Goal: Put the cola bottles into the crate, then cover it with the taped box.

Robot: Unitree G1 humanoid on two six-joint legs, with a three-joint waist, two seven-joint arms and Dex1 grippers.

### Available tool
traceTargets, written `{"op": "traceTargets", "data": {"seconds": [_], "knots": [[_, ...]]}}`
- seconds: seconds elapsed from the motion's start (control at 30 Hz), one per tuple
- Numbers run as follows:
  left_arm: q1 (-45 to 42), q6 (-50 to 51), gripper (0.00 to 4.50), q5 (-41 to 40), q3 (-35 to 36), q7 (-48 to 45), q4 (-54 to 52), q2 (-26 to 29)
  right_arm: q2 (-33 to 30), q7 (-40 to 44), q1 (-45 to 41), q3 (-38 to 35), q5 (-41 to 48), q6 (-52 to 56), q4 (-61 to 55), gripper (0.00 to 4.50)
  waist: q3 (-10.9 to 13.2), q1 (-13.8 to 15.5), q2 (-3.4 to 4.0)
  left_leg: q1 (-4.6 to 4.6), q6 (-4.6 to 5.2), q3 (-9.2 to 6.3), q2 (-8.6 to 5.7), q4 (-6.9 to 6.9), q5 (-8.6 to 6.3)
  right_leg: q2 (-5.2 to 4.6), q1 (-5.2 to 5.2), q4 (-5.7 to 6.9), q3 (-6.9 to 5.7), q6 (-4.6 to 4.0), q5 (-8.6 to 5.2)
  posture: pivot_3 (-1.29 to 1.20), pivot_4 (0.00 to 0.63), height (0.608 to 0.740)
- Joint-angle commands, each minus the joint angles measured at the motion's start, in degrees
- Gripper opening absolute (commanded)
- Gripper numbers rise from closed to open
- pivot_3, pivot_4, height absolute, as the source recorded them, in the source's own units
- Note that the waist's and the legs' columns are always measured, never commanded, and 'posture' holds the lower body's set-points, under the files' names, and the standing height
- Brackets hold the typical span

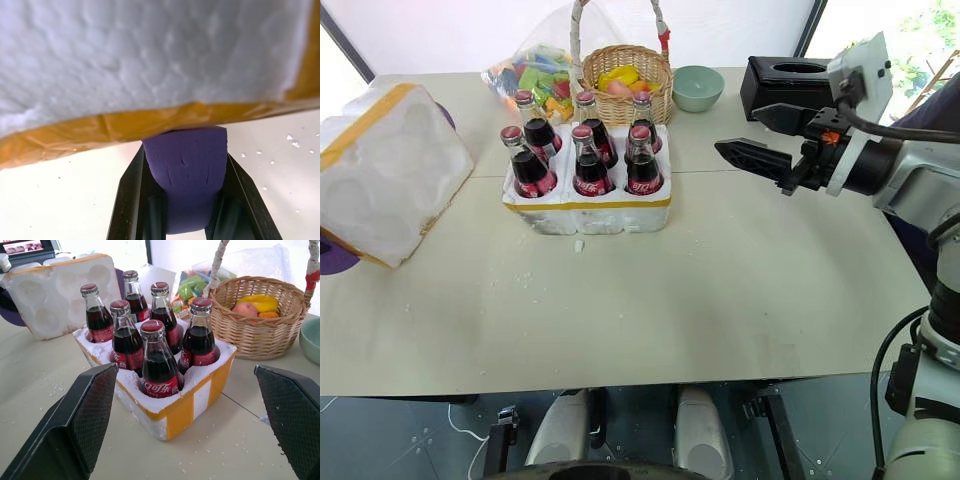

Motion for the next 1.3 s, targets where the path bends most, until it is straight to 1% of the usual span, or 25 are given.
{"op": "traceTargets", "data": {"seconds": [0.03,0.1,0.23,0.37,0.47,0.53,0.57,0.63,0.77,0.8,0.87,1.0,1.07,1.2,1.3], "knots": [[-0.1,-1.2,0.31,-1.4,1.9,2.3,-0.1,1.8,-1.4,1.0,-0.4,-0.6,-0.4,-1.9,-1.0,4.50,0.0,0.0,0.00,0.00,0.00,0.00,0.00,0.00,0.00,0.00,0.00,0.00,0.00,0.00,0.00,0.00,0.150,0.740],[0.3,-3.0,0.31,-2.8,3.4,4.6,-0.3,1.7,-2.4,2.2,0.8,-0.5,-0.4,-2.2,-1.6,4.50,0.0,0.1,-0.01,0.00,0.00,-0.01,0.00,0.00,0.00,0.00,0.00,0.01,0.00,0.00,0.00,0.00,0.150,0.740],[-1.0,-11.5,0.31,-7.5,9.4,17.4,-2.4,-0.2,-5.8,7.2,5.1,-2.1,1.5,-2.2,-4.5,4.50,0.0,0.3,-0.05,-0.03,0.00,-0.05,0.00,0.03,0.00,0.00,0.01,0.01,0.00,0.00,0.00,0.00,0.150,0.740],[-3.7,-22.3,0.31,-10.0,12.3,26.3,-6.8,-3.1,-6.0,5.9,6.4,-2.9,1.1,-2.3,-5.1,4.50,0.0,0.2,-0.07,-0.03,0.00,-0.07,0.00,0.25,0.00,0.00,0.08,0.10,0.00,0.07,0.04,0.00,0.150,0.740],[-5.4,-29.3,0.31,-10.9,12.7,29.4,-11.4,-5.6,-5.9,5.4,7.2,-3.1,0.9,-2.4,-5.2,4.50,0.0,0.2,-0.09,-0.14,0.00,-0.10,0.00,0.54,0.00,-0.01,0.14,0.11,0.00,0.14,0.10,0.00,0.150,0.740],[-5.4,-33.9,0.31,-10.7,11.4,31.1,-17.8,-8.5,-5.6,4.9,7.9,-3.0,1.0,-2.3,-5.8,4.50,0.0,0.2,-0.09,-0.22,0.00,-0.09,0.00,0.63,0.00,-0.02,0.13,0.09,0.01,0.18,0.15,0.00,0.150,0.740],[-4.9,-35.2,0.31,-11.1,10.7,31.8,-22.7,-10.9,-5.5,4.7,8.4,-3.1,1.2,-2.2,-6.1,4.50,0.0,0.3,-0.09,-0.23,0.00,-0.10,-0.01,0.64,0.00,-0.02,0.14,0.09,0.03,0.20,0.16,0.00,0.150,0.740],[-3.4,-37.2,0.31,-11.0,10.0,33.1,-29.2,-13.7,-5.2,4.0,9.0,-3.4,1.7,-1.9,-6.5,4.50,0.0,0.6,-0.09,-0.28,0.00,-0.14,-0.03,0.69,0.00,-0.02,0.14,0.10,0.04,0.23,0.18,0.00,0.150,0.740],[0.7,-40.8,0.31,-8.2,8.2,36.7,-38.2,-16.0,-4.5,1.8,9.6,-4.0,2.7,-1.2,-6.8,4.50,0.0,-0.2,-0.07,-0.31,0.00,-0.13,-0.05,0.75,0.00,0.00,0.10,0.09,0.13,0.32,0.24,0.00,0.150,0.740],[1.7,-41.8,0.31,-6.6,7.2,37.8,-39.7,-16.1,-4.4,1.3,9.8,-4.0,2.9,-1.1,-6.9,4.50,0.0,-0.4,-0.07,-0.29,0.01,-0.10,-0.05,0.75,0.00,0.02,0.09,0.10,0.17,0.32,0.24,0.00,0.150,0.740],[3.7,-44.2,0.31,-0.7,4.6,41.7,-41.7,-15.6,-4.2,0.4,10.2,-4.1,3.5,-1.0,-7.4,4.50,-0.1,-0.7,-0.05,-0.27,0.02,-0.11,-0.04,0.73,0.00,0.06,0.02,0.20,0.18,0.32,0.24,0.00,0.150,0.740],[6.0,-49.3,0.31,13.7,-0.8,54.1,-42.0,-14.1,-3.6,-1.8,10.1,-5.1,5.4,-0.2,-8.0,4.50,-0.1,-0.5,-0.05,-0.22,0.03,-0.11,-0.05,0.73,-0.01,0.06,0.03,0.31,0.20,0.32,0.23,0.00,0.150,0.740],[6.5,-51.2,0.31,18.7,-3.0,59.1,-41.4,-13.5,-3.4,-2.8,10.1,-5.3,6.1,0.0,-8.1,4.50,-0.1,-0.2,-0.05,-0.22,0.03,-0.10,-0.05,0.73,-0.01,0.05,0.04,0.29,0.21,0.32,0.23,0.00,0.150,0.740],[6.6,-54.2,0.31,25.9,-5.6,68.4,-40.7,-11.7,-3.4,-4.1,10.7,-5.5,7.0,-0.1,-8.5,4.50,-0.1,0.2,-0.06,-0.25,0.03,-0.09,-0.05,0.75,-0.01,0.04,0.03,0.28,0.22,0.32,0.23,0.00,0.150,0.740],[8.3,-55.2,0.31,26.2,-5.8,71.1,-40.0,-11.7,-3.4,-4.8,11.1,-5.6,7.4,-0.4,-8.4,4.50,-0.1,0.2,-0.05,-0.26,0.03,-0.09,-0.05,0.75,-0.01,0.03,0.03,0.25,0.22,0.32,0.23,0.00,0.150,0.740]]}}
